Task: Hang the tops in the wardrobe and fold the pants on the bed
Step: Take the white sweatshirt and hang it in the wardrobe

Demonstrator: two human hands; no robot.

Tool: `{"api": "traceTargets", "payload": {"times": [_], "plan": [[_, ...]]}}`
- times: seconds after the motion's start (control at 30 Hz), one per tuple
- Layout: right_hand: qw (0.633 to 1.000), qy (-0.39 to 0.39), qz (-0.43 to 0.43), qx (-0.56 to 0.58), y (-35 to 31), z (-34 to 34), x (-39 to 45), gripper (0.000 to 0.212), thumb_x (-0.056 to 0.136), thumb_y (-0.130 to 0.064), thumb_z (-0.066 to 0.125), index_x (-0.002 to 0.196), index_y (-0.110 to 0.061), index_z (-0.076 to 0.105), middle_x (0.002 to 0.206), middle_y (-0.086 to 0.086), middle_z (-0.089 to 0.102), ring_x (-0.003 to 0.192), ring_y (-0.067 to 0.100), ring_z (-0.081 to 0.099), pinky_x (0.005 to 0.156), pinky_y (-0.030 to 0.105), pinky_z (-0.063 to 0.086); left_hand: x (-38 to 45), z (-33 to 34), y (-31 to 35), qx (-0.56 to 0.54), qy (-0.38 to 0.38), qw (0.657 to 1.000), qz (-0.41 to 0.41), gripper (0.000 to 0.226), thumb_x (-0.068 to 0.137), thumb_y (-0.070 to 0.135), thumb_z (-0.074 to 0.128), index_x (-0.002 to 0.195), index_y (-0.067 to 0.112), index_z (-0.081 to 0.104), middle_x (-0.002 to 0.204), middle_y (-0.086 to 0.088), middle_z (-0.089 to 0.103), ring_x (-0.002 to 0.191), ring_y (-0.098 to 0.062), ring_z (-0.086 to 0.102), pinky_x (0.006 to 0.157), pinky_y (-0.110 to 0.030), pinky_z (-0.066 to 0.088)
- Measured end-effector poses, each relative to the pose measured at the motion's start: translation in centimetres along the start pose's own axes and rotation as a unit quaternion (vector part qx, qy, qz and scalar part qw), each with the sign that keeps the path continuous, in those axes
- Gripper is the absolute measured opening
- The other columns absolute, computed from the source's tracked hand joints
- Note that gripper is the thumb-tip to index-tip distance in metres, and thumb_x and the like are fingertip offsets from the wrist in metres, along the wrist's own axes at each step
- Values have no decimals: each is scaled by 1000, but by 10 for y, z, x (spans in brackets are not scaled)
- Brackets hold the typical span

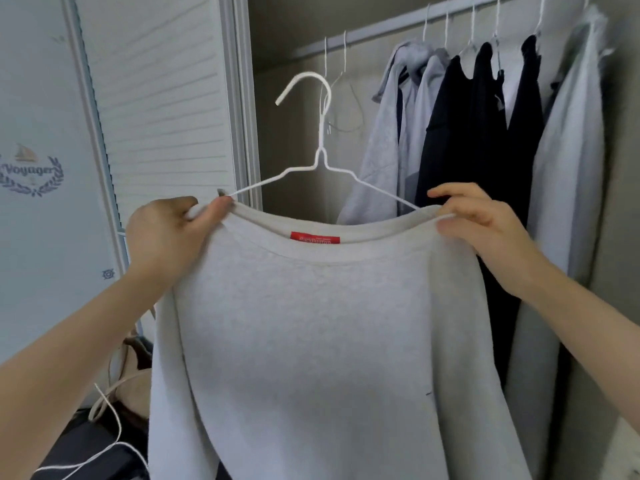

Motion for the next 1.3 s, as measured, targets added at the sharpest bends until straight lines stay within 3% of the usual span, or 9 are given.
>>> {"api": "traceTargets", "payload": {"times": [0.1,0.23,0.33,0.57,0.7,0.83,0.97,1.17,1.3], "plan": [[1000,-19,18,-15,11,-4,-4,36,90,-2,60,117,-26,54,109,2,63,93,8,64,81,20,51,3,1,-6,-114,3,993,-39,65,81,55,68,51,19,23,42,7,18,52,-14,19,52,-30,15],[985,-44,39,-163,23,5,-12,21,96,-25,52,78,-14,58,62,-11,50,57,3,45,54,17,35,5,7,-7,-133,-14,990,-49,64,81,53,70,50,17,27,44,10,20,48,-9,19,46,-25,14],[992,-52,41,-111,8,8,-8,36,94,-30,50,70,-3,51,62,-7,44,57,5,40,53,18,32,8,22,-9,-164,-61,982,-66,69,85,57,62,54,-2,44,54,1,31,54,-12,30,52,-29,22],[986,-97,119,72,-3,3,1,66,71,-60,69,83,4,62,77,7,59,69,15,56,62,20,48,12,35,-14,-196,-182,957,-113,68,74,72,58,57,9,39,61,-7,36,59,-21,35,59,-30,29],[966,-56,187,168,-7,7,3,28,74,-38,65,79,-14,77,79,4,73,69,11,69,60,19,55,12,45,-28,-121,-265,948,-130,83,47,81,71,72,1,70,71,-9,71,69,-27,67,69,-38,50],[948,0,259,186,-13,11,6,28,92,-26,56,84,-5,71,75,6,72,64,13,70,56,20,56,13,50,-49,-134,-230,951,-158,78,47,82,61,88,15,61,88,-1,65,80,-20,60,70,-33,44],[937,41,281,205,-44,16,26,23,94,-21,57,85,-4,69,73,6,71,62,13,70,57,22,57,-9,77,-51,-218,-333,891,-217,92,43,57,78,127,29,52,126,-3,59,109,-20,59,89,-34,47],[944,66,224,231,-95,55,80,14,94,-9,54,91,1,63,78,12,67,65,19,66,57,24,55,-13,78,68,-375,-432,816,-84,54,81,43,75,130,45,53,130,16,60,118,-4,59,103,-39,47],[944,79,235,217,-105,95,114,6,93,-6,50,90,-1,53,76,12,54,68,23,55,59,29,46,-16,61,113,-405,-425,809,-24,88,63,67,76,140,53,36,136,22,51,121,0,54,98,-34,47]]}}
Point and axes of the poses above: each hand's wrist, its own x-axis towards the middle knuckle, its own z-axis out of the palm, y = z × x, the point moved 8 cm from there along x, towards the middle knuckle
